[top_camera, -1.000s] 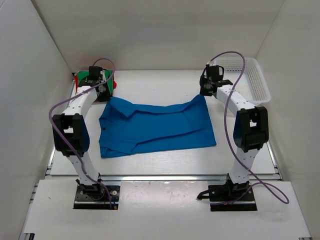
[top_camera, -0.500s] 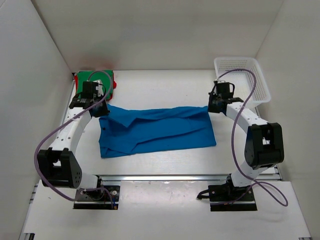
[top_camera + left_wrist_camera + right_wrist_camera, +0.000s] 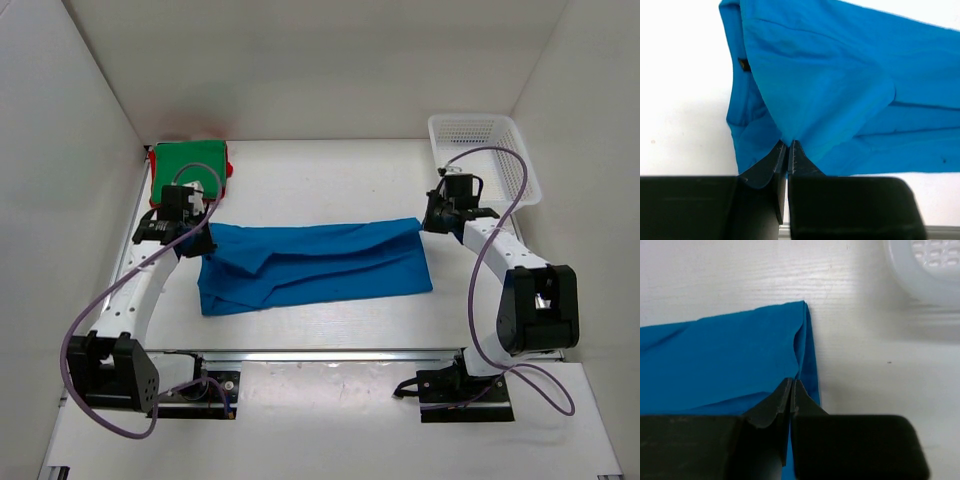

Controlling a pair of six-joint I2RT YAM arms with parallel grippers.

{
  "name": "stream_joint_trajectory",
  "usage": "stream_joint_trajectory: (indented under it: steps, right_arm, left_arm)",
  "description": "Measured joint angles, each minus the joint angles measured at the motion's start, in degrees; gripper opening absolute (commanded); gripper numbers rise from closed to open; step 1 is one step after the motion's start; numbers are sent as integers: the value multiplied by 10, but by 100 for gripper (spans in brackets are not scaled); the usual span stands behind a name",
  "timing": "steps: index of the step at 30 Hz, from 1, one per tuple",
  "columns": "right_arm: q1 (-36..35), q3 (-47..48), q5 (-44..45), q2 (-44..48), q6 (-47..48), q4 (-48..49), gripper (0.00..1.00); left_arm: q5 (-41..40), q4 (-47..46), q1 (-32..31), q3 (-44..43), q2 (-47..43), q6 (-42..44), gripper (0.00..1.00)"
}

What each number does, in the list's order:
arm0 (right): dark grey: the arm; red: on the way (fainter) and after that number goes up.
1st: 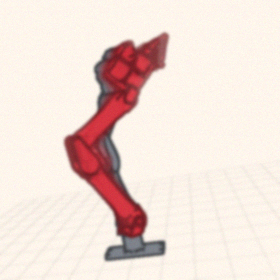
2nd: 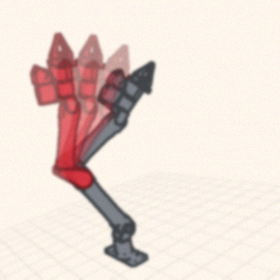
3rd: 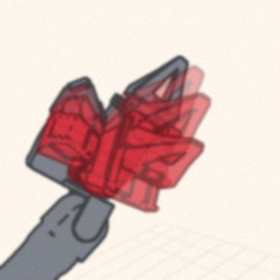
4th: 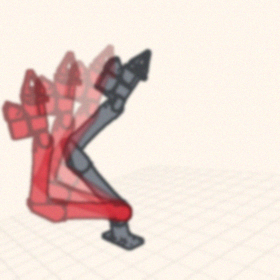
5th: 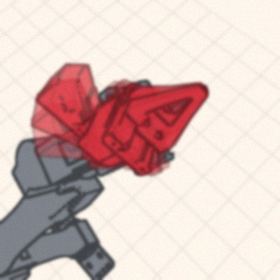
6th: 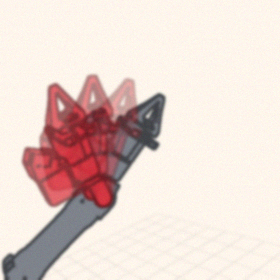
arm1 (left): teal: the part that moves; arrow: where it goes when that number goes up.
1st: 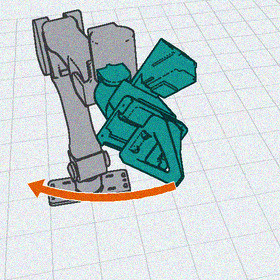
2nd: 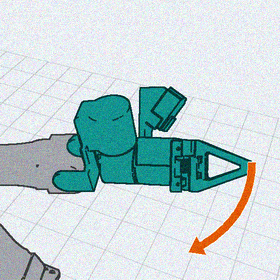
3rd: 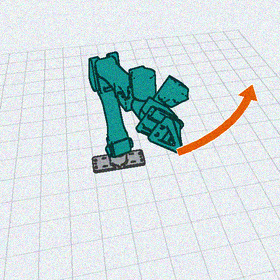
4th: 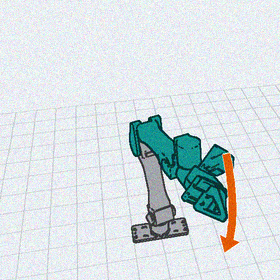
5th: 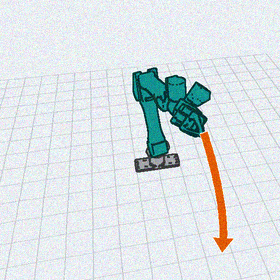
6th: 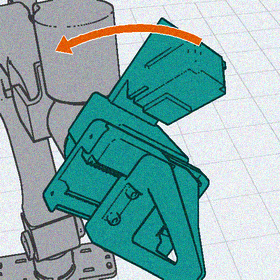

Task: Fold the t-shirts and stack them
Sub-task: Fold the other side of the tshirt into a rectangle

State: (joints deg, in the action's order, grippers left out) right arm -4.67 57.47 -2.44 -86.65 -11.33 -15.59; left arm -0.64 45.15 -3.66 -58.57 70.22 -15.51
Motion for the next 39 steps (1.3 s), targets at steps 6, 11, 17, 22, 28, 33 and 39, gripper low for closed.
stream_joint_trajectory:
  steps: [6, 11, 17, 22, 28, 33, 39]
  right_arm:
    - [6, -29, -6, 4, 4, -1, 0]
    - [7, -36, -7, 4, 6, 1, 0]
    - [8, -54, -8, 4, 6, 2, 0]
    - [14, -64, -12, 4, 5, -7, 29]
    - [14, -65, -4, 24, 8, -14, 41]
    - [-6, -48, -5, 30, 25, -6, 0]
    - [-42, 43, -26, -73, 40, -5, 0]
  left_arm:
    - [0, 14, -2, 27, -30, 2, 0]
    - [0, 16, -5, 60, -46, 4, 0]
    - [-1, 8, -6, 91, -45, 5, 1]
    - [-2, 0, -1, 109, -40, 4, 24]
    - [-2, -5, 1, 103, -59, -2, 33]
    - [-4, -7, -5, 75, -70, -4, 35]
    - [-5, -10, -7, 74, -72, -15, 36]
